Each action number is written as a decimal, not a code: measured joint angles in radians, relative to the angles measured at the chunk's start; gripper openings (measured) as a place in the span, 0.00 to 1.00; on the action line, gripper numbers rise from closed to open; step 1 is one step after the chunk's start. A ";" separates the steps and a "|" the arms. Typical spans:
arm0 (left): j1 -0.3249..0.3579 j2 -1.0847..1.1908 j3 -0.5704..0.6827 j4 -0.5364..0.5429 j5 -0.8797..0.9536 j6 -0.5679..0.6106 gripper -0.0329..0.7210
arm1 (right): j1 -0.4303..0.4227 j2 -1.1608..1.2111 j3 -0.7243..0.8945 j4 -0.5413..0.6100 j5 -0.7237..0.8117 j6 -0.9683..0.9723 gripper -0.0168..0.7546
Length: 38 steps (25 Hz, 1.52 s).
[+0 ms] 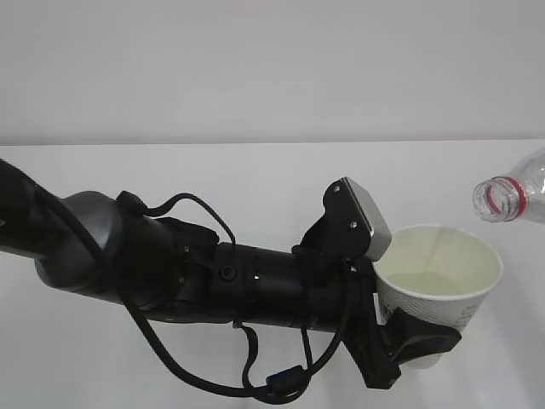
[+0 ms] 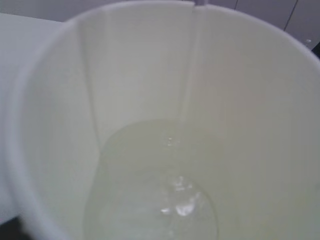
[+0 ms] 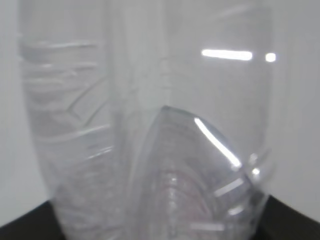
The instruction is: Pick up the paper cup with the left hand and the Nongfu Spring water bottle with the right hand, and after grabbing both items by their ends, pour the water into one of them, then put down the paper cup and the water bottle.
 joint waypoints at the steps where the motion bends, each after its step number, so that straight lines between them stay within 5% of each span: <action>1: 0.000 0.000 0.000 0.000 0.000 0.000 0.72 | 0.000 0.000 0.000 0.000 0.000 -0.001 0.59; 38: 0.000 0.000 0.000 0.000 0.002 0.000 0.72 | 0.000 0.000 0.000 0.000 -0.002 -0.019 0.59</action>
